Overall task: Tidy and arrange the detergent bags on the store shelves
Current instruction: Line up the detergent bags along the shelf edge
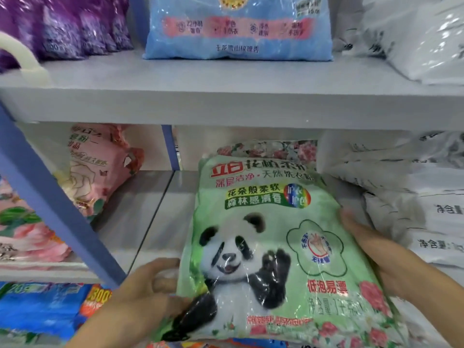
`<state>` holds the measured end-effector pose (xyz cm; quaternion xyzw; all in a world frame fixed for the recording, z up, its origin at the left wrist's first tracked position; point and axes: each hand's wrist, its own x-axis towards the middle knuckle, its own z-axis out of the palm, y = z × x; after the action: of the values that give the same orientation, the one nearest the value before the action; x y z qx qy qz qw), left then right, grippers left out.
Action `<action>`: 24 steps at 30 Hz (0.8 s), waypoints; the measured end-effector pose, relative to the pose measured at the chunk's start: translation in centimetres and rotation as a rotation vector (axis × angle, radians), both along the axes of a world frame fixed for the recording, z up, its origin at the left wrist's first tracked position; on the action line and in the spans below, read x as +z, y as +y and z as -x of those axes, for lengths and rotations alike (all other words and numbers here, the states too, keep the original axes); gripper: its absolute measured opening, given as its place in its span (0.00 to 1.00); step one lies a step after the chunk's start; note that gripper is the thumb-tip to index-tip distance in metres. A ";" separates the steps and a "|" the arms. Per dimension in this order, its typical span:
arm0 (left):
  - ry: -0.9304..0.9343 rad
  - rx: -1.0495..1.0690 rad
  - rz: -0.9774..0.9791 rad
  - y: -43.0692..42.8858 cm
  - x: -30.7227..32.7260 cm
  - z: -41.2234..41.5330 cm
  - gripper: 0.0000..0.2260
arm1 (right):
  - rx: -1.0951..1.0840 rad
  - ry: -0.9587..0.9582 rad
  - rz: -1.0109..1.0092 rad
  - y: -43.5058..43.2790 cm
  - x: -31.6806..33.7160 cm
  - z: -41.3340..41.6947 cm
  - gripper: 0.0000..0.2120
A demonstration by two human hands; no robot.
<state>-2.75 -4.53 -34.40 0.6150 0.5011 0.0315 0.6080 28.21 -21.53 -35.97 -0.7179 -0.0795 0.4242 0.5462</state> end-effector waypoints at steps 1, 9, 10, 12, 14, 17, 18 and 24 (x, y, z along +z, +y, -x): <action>0.068 -0.031 -0.084 0.7 0.6 -0.6 0.24 | -0.027 -0.058 0.040 0.4 -0.4 -0.6 0.36; 0.030 0.067 -0.217 9.2 0.2 -10.7 0.40 | -0.152 -0.120 -0.062 4.4 -1.1 -3.4 0.31; -0.040 0.110 -0.165 10.2 0.0 -11.7 0.36 | -0.119 -0.148 -0.121 4.4 -1.4 -3.9 0.23; -0.137 0.171 -0.039 11.3 0.0 -12.8 0.28 | -0.081 -0.105 -0.141 4.4 -0.9 -3.1 0.17; -0.246 0.167 0.061 11.4 0.1 -12.8 0.20 | -0.099 -0.053 -0.188 5.1 -1.0 -3.7 0.15; -0.444 0.244 0.158 11.0 0.0 -11.4 0.13 | -0.116 -0.104 -0.269 5.3 -0.7 -4.4 0.14; -0.505 0.280 0.154 10.8 -0.1 -11.0 0.13 | -0.124 -0.102 -0.320 5.2 0.1 -4.0 0.14; -0.520 0.468 -0.161 11.4 -1.5 -13.7 0.23 | -0.253 -0.210 -0.192 7.1 -0.6 -4.7 0.15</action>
<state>10.94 6.88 -35.90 0.5011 0.4529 0.3645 0.6410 32.95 -14.40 -36.53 -0.7071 -0.0854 0.2656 0.6498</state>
